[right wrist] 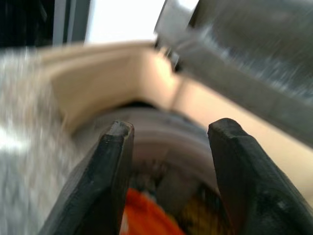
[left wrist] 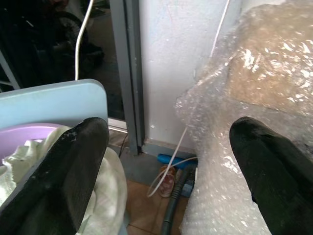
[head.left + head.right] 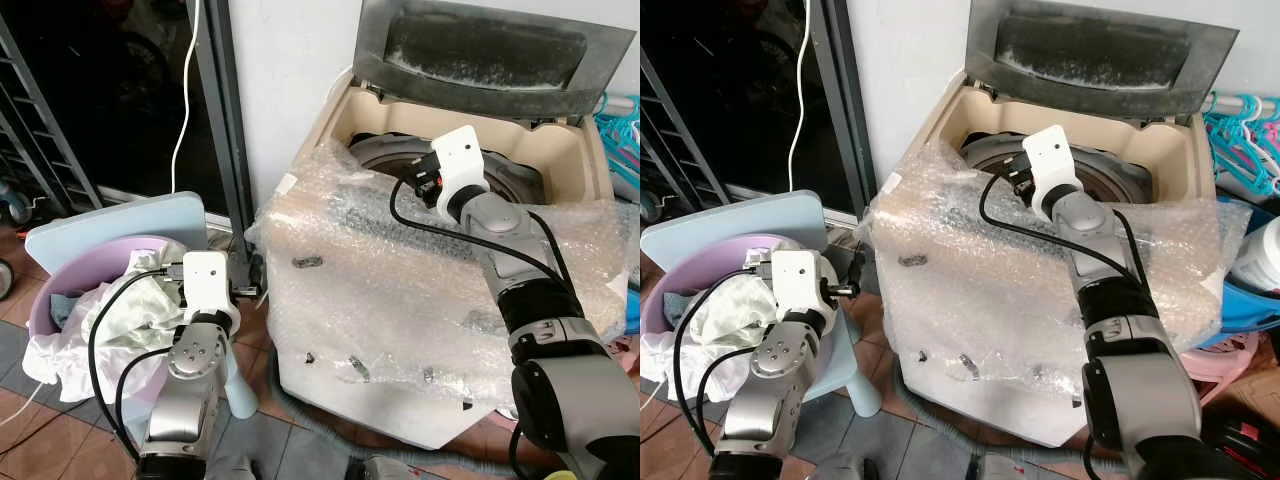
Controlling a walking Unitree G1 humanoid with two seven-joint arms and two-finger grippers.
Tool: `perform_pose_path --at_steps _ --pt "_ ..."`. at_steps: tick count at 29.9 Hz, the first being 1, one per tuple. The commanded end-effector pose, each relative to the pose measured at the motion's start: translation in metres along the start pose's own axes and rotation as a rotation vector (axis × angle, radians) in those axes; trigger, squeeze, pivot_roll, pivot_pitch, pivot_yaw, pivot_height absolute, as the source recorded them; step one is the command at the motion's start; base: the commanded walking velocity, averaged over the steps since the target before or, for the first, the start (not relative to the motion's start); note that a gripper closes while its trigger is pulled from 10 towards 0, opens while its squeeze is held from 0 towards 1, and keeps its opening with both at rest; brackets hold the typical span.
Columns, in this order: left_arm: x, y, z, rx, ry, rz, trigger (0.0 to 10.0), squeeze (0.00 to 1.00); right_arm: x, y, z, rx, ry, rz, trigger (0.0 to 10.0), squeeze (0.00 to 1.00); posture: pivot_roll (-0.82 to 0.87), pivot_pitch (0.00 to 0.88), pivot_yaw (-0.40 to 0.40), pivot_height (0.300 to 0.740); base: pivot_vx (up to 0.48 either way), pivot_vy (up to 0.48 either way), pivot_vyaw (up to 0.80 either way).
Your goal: Clothes washing
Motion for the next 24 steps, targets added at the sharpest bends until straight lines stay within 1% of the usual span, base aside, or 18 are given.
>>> perform_pose_path --at_steps 1,2,3,4,7,8,9,12,15,17,18,21,24 --pt "0.012 0.000 0.001 0.010 0.022 0.003 10.0 0.00 0.035 0.013 -0.004 -0.069 0.146 0.044 10.0 1.00 -0.03 0.000 -0.028 0.740 0.000 0.000 0.00" --pt "0.012 -0.002 0.000 0.016 0.022 0.005 10.0 0.00 0.039 0.013 -0.006 -0.077 0.169 0.046 10.0 1.00 -0.03 0.000 -0.028 0.740 0.000 0.000 0.00" --pt "0.009 -0.002 -0.002 0.011 0.012 -0.006 10.0 0.00 0.042 0.012 -0.009 -0.089 0.198 0.053 10.0 1.00 -0.03 0.000 -0.028 0.740 0.000 0.480 0.00" --pt "0.002 -0.001 -0.005 0.010 -0.003 0.002 10.0 0.00 0.042 0.006 -0.018 -0.108 0.222 0.066 10.0 1.00 -0.03 0.000 -0.032 0.740 0.000 0.480 0.00" --pt "0.002 0.000 -0.006 0.007 -0.005 -0.007 10.0 0.00 0.039 -0.001 -0.025 -0.113 0.230 0.088 10.0 1.00 -0.02 0.000 -0.033 0.740 0.000 0.480 0.00" --pt "0.002 -0.001 -0.007 0.006 -0.003 -0.006 10.0 0.00 0.038 -0.006 -0.028 -0.111 0.233 0.093 10.0 1.00 -0.02 0.000 -0.036 0.740 0.000 0.480 0.00" --pt "0.004 -0.001 -0.006 0.006 0.000 -0.002 10.0 0.00 0.036 -0.016 -0.033 -0.106 0.236 0.097 10.0 1.00 -0.01 0.000 -0.034 0.740 0.000 0.480 0.00" --pt "0.005 -0.002 -0.005 0.007 0.003 0.007 10.0 0.00 0.036 -0.027 -0.038 -0.101 0.246 0.099 10.0 1.00 -0.01 0.000 -0.030 0.740 0.000 0.480 0.00" --pt "0.007 -0.004 -0.002 0.008 0.005 0.009 10.0 0.00 0.046 -0.040 -0.043 -0.084 0.287 0.097 10.0 1.00 -0.01 0.000 -0.027 0.740 0.000 0.480 0.00" --pt "0.012 -0.007 0.000 0.028 0.025 0.005 10.0 0.00 0.055 -0.052 -0.047 -0.059 0.317 0.098 10.0 1.00 -0.01 0.000 -0.022 0.740 0.000 0.480 0.80" --pt "0.012 -0.007 0.000 0.028 0.025 0.005 10.0 0.00 0.055 -0.052 -0.047 -0.059 0.317 0.098 10.0 1.00 -0.01 0.000 -0.022 0.740 0.000 0.480 0.80" --pt "0.013 -0.008 0.001 0.030 0.027 -0.001 10.0 0.00 0.058 -0.059 -0.049 -0.043 0.325 0.106 10.0 1.00 -0.01 0.000 -0.023 0.740 0.000 0.480 0.80" --pt "0.013 -0.006 0.002 0.029 0.029 0.000 10.0 0.00 0.058 -0.062 -0.050 -0.036 0.327 0.107 10.0 1.00 -0.01 0.000 -0.023 0.740 0.000 0.480 0.53"
Point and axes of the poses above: a point about 5 cm out from each wrist's last joint towards the gripper, its own z axis pointing out of the wrist towards the gripper, its own x axis along the axis of the wrist's last joint, y = z × x, the point moved 6 cm from there along z, pointing out of the wrist towards the gripper, and after that the axes turned 7 degrees about -z, right-handed, at the moved point
